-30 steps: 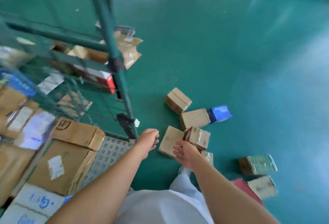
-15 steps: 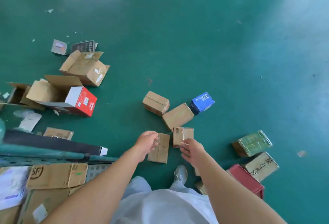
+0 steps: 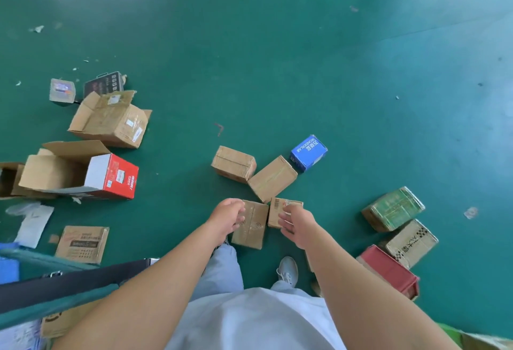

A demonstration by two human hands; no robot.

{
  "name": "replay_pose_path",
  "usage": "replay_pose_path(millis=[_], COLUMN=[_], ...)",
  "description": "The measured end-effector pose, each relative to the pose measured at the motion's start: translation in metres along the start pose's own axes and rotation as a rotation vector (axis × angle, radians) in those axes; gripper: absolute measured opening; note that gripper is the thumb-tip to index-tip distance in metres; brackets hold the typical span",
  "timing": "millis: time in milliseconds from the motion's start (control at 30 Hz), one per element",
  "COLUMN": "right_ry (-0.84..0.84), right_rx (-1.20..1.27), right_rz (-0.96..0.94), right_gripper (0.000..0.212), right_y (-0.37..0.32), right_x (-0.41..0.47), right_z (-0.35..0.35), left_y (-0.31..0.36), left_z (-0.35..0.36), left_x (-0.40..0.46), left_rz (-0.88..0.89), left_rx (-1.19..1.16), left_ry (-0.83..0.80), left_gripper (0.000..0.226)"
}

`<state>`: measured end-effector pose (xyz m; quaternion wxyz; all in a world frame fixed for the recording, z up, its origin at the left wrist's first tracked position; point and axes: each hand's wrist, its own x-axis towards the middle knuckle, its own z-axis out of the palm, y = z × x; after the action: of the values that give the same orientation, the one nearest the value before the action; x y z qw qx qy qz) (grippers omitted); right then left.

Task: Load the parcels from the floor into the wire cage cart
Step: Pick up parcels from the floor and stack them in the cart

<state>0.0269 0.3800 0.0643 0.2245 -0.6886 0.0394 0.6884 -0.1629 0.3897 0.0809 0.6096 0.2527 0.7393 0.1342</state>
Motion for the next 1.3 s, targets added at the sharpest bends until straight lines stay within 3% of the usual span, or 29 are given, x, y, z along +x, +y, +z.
replay_pose_path(millis=[500, 700, 933, 1100, 1233, 1300], right_ry=[0.183, 0.221, 0.216, 0.175, 0.306, 0.365], right_rx=[0.139, 0.158, 0.133, -0.016, -0.044, -0.067], right_rz=[0.085, 0.149, 0.236, 0.252, 0.269, 0.242], right_gripper=[0.009, 0.033, 0.036, 0.037, 0.018, 0.022], right_y=[-0.054, -0.051, -0.039, -0.008, 0.006, 0.013], right_x=[0.084, 0.142, 0.259, 0.37, 0.45, 0.485], right_z=[0.072, 0.058, 0.019, -0.028, -0.065, -0.082], left_y=[0.064, 0.067, 0.024, -0.036, -0.078, -0.094], left_z=[-0.026, 0.002, 0.07, 0.135, 0.183, 0.201], left_x=[0.167, 0.237, 0.339, 0.416, 0.469, 0.489], left_rz=[-0.166, -0.237, -0.31, -0.394, -0.442, -0.453], left_rx=[0.156, 0.241, 0.299, 0.333, 0.321, 0.321], left_ry=[-0.226, -0.284, -0.28, -0.286, -0.304, -0.307], left_gripper=[0.015, 0.01, 0.012, 0.02, 0.036, 0.045])
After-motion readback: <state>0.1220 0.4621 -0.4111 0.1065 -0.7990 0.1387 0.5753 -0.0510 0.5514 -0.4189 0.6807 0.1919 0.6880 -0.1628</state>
